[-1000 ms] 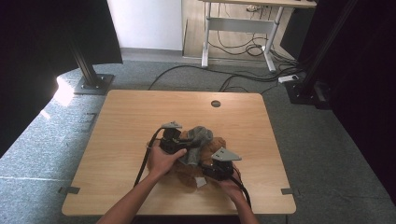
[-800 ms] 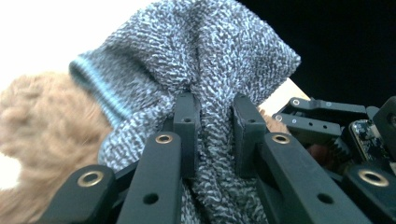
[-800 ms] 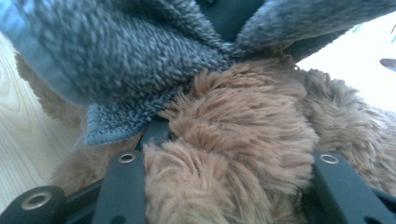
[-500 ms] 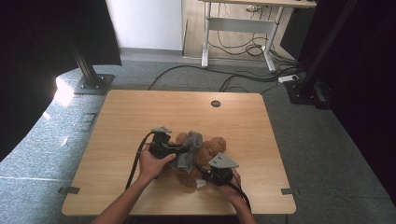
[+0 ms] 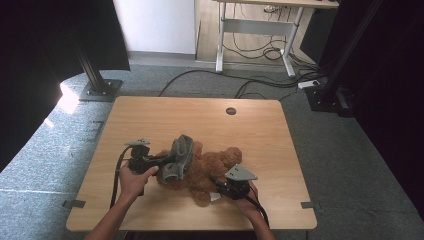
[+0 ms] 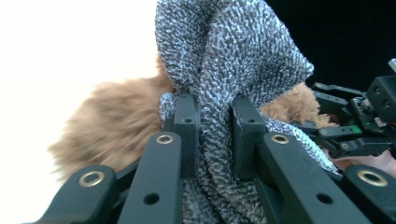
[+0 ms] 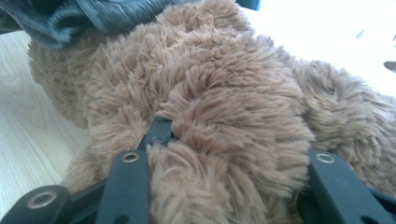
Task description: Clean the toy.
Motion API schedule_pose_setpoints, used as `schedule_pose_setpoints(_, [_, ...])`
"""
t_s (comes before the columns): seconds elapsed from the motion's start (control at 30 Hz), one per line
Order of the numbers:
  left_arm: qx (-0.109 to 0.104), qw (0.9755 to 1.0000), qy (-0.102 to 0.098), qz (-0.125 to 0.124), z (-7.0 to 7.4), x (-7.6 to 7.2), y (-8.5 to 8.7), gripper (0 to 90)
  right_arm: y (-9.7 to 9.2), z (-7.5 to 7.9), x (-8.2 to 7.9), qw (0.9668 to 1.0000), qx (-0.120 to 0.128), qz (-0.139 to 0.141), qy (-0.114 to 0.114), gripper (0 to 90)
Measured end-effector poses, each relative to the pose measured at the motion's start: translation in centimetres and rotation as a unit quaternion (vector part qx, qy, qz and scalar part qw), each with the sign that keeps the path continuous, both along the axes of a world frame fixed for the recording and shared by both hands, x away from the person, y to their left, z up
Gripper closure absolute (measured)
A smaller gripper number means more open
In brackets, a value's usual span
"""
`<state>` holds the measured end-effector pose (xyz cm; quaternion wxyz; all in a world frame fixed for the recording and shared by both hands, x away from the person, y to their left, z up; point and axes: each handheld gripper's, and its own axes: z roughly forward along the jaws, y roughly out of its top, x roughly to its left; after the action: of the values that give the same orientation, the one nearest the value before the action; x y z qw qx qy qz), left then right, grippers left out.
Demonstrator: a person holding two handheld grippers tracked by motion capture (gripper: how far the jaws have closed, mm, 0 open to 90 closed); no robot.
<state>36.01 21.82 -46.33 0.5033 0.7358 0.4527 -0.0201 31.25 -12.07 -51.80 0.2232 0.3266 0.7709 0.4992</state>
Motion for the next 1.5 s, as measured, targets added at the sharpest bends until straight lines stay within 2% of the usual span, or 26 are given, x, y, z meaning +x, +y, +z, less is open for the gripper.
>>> schedule_pose_setpoints(0.1, [0.004, 0.9999, -0.001, 0.015, -0.2, 0.0, 1.3, 75.3, 0.0, 0.0, 0.0, 1.0000, 0.001, -0.001, 0.000, 53.4])
schedule_pose_setpoints(0.2, [0.019, 0.9992, 0.000, 0.035, -0.5, 0.0, 2.7, 75.4, 0.0, 0.0, 0.1, 1.0000, 0.002, -0.002, -0.001, 53.4])
schedule_pose_setpoints(0.4, [0.031, 0.9976, 0.024, 0.057, -2.4, 0.2, 4.9, 75.4, 0.0, -0.1, 0.0, 1.0000, 0.004, -0.004, -0.001, 53.5])
schedule_pose_setpoints(0.47, [0.024, 0.9976, 0.029, 0.057, -2.8, 0.1, 5.1, 75.3, 0.0, -0.1, 0.1, 1.0000, 0.005, -0.004, -0.001, 53.5])
schedule_pose_setpoints(0.53, [0.029, 0.9977, 0.026, 0.056, -2.9, 0.1, 4.9, 75.3, 0.0, -0.1, 0.1, 1.0000, 0.006, -0.004, -0.001, 53.5])
schedule_pose_setpoints(0.67, [0.059, 0.9966, 0.024, 0.053, -3.5, 0.1, 4.1, 75.6, 0.0, -0.1, 0.1, 1.0000, 0.006, -0.004, 0.000, 53.5])
schedule_pose_setpoints(0.8, [0.075, 0.9950, 0.035, 0.055, -4.5, 0.1, 4.0, 75.8, -0.1, -0.1, 0.1, 1.0000, 0.006, -0.004, 0.000, 53.6])
schedule_pose_setpoints(0.83, [0.089, 0.9938, 0.041, 0.053, -4.9, 0.2, 4.1, 75.7, 0.0, -0.1, 0.1, 1.0000, 0.006, -0.004, 0.000, 53.6])
schedule_pose_setpoints(0.87, [0.093, 0.9932, 0.046, 0.053, -5.2, 0.3, 4.2, 75.7, 0.0, -0.1, 0.1, 1.0000, 0.006, -0.004, 0.000, 53.6])
schedule_pose_setpoints(0.93, [0.071, 0.9942, 0.061, 0.054, -5.8, 0.5, 4.8, 75.6, -0.1, -0.2, 0.1, 1.0000, 0.007, -0.005, -0.001, 53.6])
schedule_pose_setpoints(0.97, [0.060, 0.9949, 0.059, 0.055, -5.7, 0.4, 4.9, 75.6, -0.1, -0.2, 0.1, 1.0000, 0.007, -0.004, -0.001, 53.6])
schedule_pose_setpoints(1.07, [0.046, 0.9968, 0.031, 0.057, -4.1, 0.1, 5.1, 75.6, -0.2, -0.2, 0.1, 0.9999, 0.009, -0.005, 0.002, 53.5])
schedule_pose_setpoints(1.13, [0.019, 0.9983, 0.006, 0.056, -2.2, -0.2, 5.2, 75.6, -0.2, -0.2, 0.1, 0.9999, 0.011, -0.005, 0.002, 53.5])
schedule_pose_setpoints(1.17, [0.005, 0.9986, -0.005, 0.052, -1.3, -0.3, 5.1, 75.6, -0.2, -0.2, 0.1, 0.9999, 0.011, -0.005, 0.002, 53.5])
schedule_pose_setpoints(1.27, [-0.016, 0.9987, -0.032, 0.037, 1.0, -0.6, 4.3, 75.6, -0.1, -0.2, 0.1, 0.9999, 0.010, -0.006, 0.002, 53.5])
schedule_pose_setpoints(1.3, [-0.016, 0.9987, -0.032, 0.037, 1.0, -0.6, 4.3, 75.6, -0.1, -0.2, 0.1, 0.9999, 0.010, -0.006, 0.002, 53.5])
schedule_pose_setpoints(1.33, [-0.036, 0.9982, -0.041, 0.022, 2.2, -0.6, 3.2, 75.6, -0.1, -0.2, 0.1, 0.9999, 0.010, -0.006, 0.002, 53.5])
schedule_pose_setpoints(1.37, [-0.044, 0.9979, -0.045, 0.011, 2.7, -0.5, 2.2, 75.6, -0.1, -0.2, 0.1, 0.9999, 0.010, -0.006, 0.002, 53.5])
schedule_pose_setpoints(1.5, [-0.043, 0.9976, -0.050, -0.021, 3.6, 0.3, -1.7, 75.5, -0.1, -0.2, 0.1, 0.9999, 0.011, -0.005, 0.001, 53.5])
